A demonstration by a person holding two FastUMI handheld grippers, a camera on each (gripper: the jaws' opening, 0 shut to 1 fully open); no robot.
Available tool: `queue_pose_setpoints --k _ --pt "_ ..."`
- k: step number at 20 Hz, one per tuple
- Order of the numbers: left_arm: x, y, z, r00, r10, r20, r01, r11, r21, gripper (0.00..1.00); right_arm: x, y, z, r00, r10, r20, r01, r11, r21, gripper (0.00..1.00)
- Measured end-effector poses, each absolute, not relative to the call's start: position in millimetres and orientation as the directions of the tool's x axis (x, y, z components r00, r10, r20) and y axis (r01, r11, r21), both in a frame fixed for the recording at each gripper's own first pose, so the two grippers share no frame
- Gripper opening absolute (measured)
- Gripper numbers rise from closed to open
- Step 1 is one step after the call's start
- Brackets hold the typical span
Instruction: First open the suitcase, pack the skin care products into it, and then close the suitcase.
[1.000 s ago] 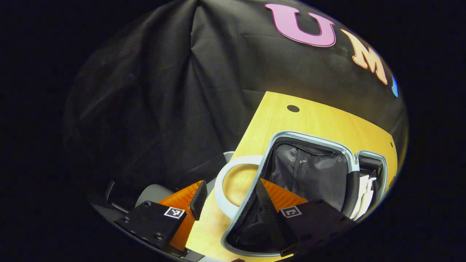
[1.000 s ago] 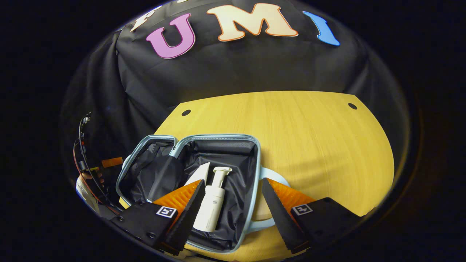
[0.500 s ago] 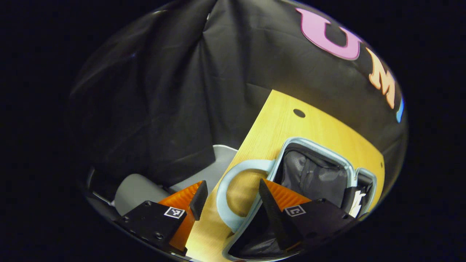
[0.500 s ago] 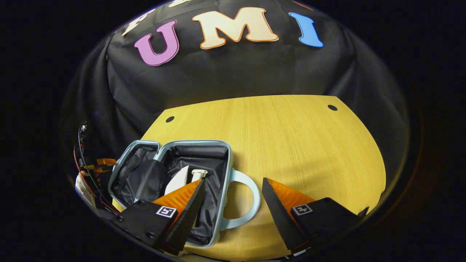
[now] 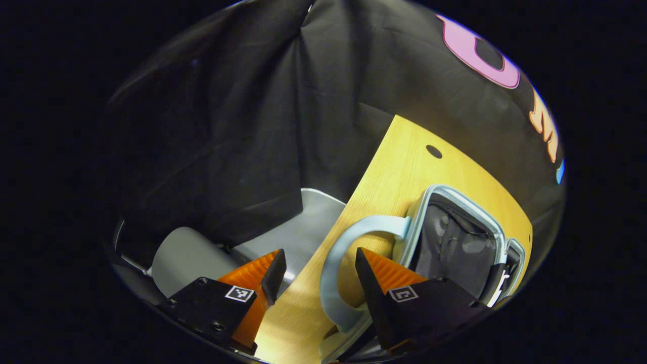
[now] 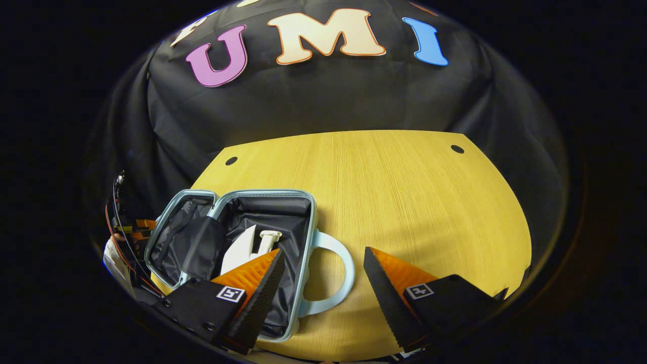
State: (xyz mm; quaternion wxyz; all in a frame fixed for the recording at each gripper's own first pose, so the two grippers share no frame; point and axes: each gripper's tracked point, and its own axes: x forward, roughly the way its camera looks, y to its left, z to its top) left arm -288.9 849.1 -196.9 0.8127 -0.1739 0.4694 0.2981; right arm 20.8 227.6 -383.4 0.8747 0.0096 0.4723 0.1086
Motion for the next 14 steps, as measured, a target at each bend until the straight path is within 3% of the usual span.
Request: queue_pose_setpoints --k 4,7,9,14 --pt "-284.2 843.3 -207.4 0.366 0.284 -0.886 -0.632 0.775 -0.012 0.70 23.6 218.4 -378.3 0.545 0.192 -0.816 -0.170 0.978 0.117 0.99" --pt "-283.1 841.2 -208.2 0.354 0.284 -0.891 -0.635 0.772 -0.006 0.22 23.0 215.9 -376.4 0.550 0.201 -0.810 -0.174 0.977 0.124 0.99" --pt "-278.0 833.8 -192.2 0.384 0.268 -0.884 -0.609 0.793 -0.024 0.09 22.6 218.6 -375.5 0.548 0.222 -0.806 -0.185 0.972 0.143 0.97" --pt "-265.8 825.6 -129.6 0.459 0.304 -0.835 -0.545 0.838 0.006 0.02 28.0 219.9 -366.6 0.557 0.275 -0.784 -0.222 0.958 0.179 0.99"
